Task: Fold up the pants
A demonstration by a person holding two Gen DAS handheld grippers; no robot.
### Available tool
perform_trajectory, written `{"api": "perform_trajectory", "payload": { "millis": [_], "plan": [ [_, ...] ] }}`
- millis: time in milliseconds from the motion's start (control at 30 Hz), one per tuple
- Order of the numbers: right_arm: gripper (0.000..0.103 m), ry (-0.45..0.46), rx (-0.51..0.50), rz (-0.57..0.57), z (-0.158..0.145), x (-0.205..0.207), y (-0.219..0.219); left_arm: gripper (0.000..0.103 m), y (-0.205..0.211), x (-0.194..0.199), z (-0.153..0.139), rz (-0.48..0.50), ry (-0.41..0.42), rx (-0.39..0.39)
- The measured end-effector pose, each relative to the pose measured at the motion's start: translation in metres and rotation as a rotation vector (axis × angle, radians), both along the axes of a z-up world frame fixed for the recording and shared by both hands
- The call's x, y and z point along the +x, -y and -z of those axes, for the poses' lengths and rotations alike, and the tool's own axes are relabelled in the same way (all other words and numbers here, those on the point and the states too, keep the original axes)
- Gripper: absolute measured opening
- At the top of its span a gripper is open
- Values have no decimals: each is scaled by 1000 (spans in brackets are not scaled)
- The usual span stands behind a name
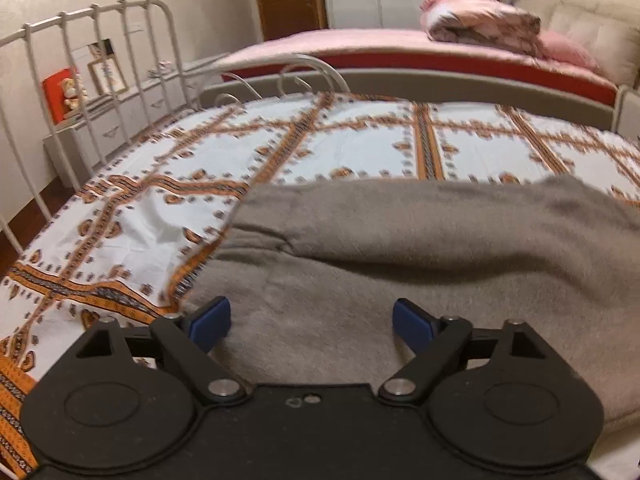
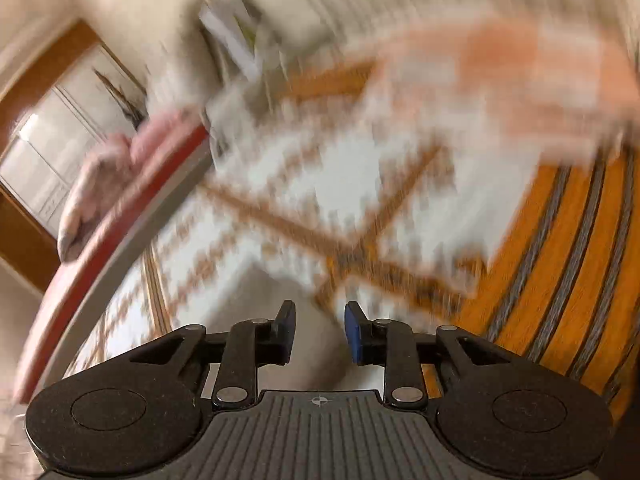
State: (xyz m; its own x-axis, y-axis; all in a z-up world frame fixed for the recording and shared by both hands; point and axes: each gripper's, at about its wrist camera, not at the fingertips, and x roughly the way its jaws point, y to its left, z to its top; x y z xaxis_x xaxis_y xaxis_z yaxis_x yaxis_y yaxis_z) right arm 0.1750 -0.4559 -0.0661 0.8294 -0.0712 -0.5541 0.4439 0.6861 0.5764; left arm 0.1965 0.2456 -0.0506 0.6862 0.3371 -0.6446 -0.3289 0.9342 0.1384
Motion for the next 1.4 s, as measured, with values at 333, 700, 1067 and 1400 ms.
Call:
{"api": "perform_trajectory", "payload": {
  "millis": [333,700,1067,1400],
  "plan": [
    [37,56,-128,-420,-40,43,-120,78,69,29,-29,217,115,-32],
    [37,-217,-172,-748,16,122,-226,97,96,103,34,288,-91,-35],
    [37,-26,-46,-390,-14,79,-81,87,53,67,-5,202,-21,-44],
    [37,-103,-9,-275,-12,-2,22,87,-9,16,-7,91,-33,-79]
  ]
}}
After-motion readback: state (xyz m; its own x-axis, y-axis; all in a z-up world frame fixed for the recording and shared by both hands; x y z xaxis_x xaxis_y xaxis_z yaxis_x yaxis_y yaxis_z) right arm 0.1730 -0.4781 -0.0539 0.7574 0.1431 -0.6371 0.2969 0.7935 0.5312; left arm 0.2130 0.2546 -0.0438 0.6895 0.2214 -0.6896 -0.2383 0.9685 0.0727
